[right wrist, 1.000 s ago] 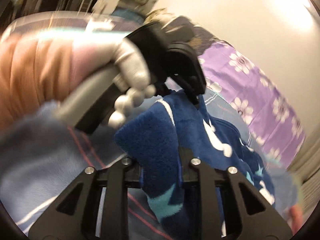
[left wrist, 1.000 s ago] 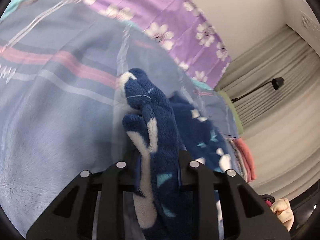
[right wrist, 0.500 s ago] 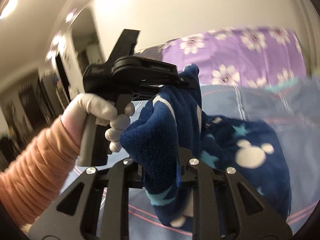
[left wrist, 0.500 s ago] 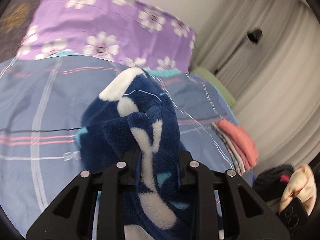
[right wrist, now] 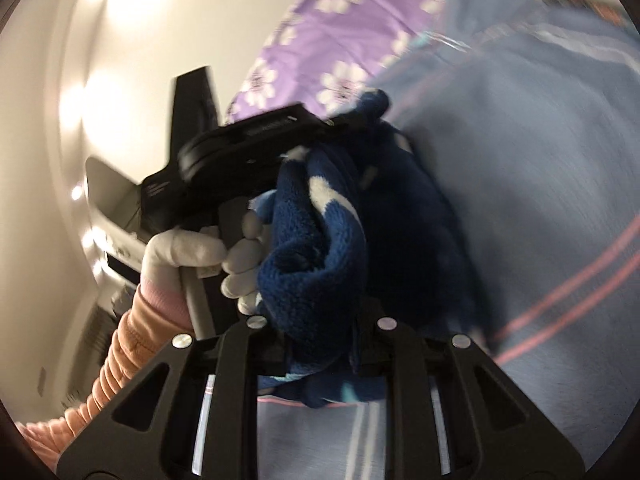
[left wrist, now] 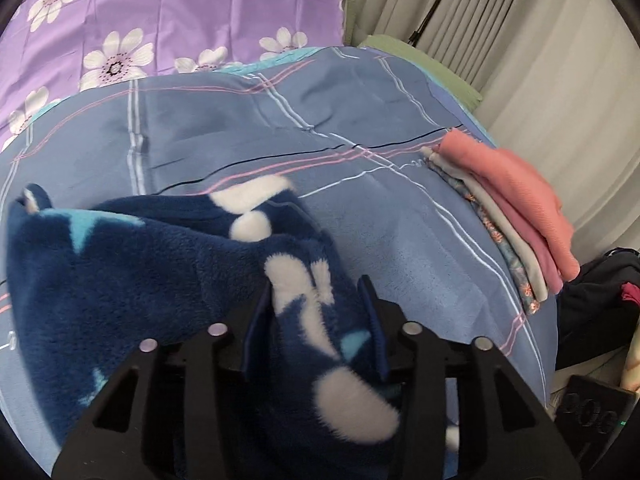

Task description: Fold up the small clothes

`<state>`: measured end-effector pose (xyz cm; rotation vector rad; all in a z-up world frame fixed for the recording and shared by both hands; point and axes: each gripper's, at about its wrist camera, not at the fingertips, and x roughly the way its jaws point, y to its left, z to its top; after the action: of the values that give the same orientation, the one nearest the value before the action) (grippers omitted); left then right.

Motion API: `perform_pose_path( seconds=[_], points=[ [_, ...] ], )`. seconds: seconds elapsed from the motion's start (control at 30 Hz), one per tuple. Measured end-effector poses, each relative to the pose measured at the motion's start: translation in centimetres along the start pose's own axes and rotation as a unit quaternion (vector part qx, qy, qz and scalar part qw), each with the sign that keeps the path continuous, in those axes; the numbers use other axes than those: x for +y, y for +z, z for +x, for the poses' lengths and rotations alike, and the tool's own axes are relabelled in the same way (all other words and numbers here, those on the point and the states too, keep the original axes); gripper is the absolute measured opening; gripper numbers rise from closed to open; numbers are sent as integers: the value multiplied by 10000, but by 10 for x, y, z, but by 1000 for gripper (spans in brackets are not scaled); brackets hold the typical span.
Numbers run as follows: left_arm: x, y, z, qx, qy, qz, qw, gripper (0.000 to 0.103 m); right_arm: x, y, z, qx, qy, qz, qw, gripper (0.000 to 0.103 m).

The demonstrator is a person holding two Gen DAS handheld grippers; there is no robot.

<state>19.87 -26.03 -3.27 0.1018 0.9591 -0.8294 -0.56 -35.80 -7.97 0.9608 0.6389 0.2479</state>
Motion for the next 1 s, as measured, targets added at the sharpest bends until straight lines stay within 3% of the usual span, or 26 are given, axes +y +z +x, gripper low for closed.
perform_pose_path(
  seconds=[0.13, 0.2, 0.3, 0.43, 0.47, 0.53, 0.57, 0.67, 0.77, 0.87, 0.93, 1.0],
  points=[
    [-13, 4, -31, -377, -676, 100, 9969, 45, -31, -8, -3, 129, 294, 556, 9979, 21],
    [-22, 1, -63, -650, -705, 472, 9943, 46, -35, -11, -4, 137, 334, 588, 9976, 21],
    [-19, -9, -98, -996, -177, 973, 9901, 50, -30, -12, -5, 146, 371, 503, 9979, 21],
    [26, -25, -118, -996, 574, 908, 9892, 49, -25, -10, -5, 138, 440, 441, 9980, 21],
    [39, -27, -116, -908, 635, 791, 9907, 46, -23, -10, -5, 140, 478, 454, 9977, 21],
    [61, -30, -103, -635, 601, 583, 9945, 26, -20, -9, -5, 142, 542, 486, 9972, 20],
    [67, -33, -94, -481, 497, 526, 9962, 24, -18, -10, -8, 121, 526, 471, 9974, 20],
    [58, -42, -67, -222, 406, 718, 9963, 21, -12, -12, -17, 33, 119, 241, 9996, 20],
    [39, -43, -42, -73, 269, 872, 9958, 21, -2, -21, -45, -399, -674, -141, 9968, 23],
    [24, -40, -28, 93, 546, 1236, 9908, 21, 15, -26, -76, -894, -1260, -570, 9864, 30],
    [20, -41, -26, 193, 638, 1432, 9874, 21, 30, -23, -94, -1243, -1455, -869, 9777, 30],
    [18, -42, -26, 222, 734, 1567, 9847, 21, 47, -20, -107, -1445, -1366, -1186, 9728, 30]
  ],
)
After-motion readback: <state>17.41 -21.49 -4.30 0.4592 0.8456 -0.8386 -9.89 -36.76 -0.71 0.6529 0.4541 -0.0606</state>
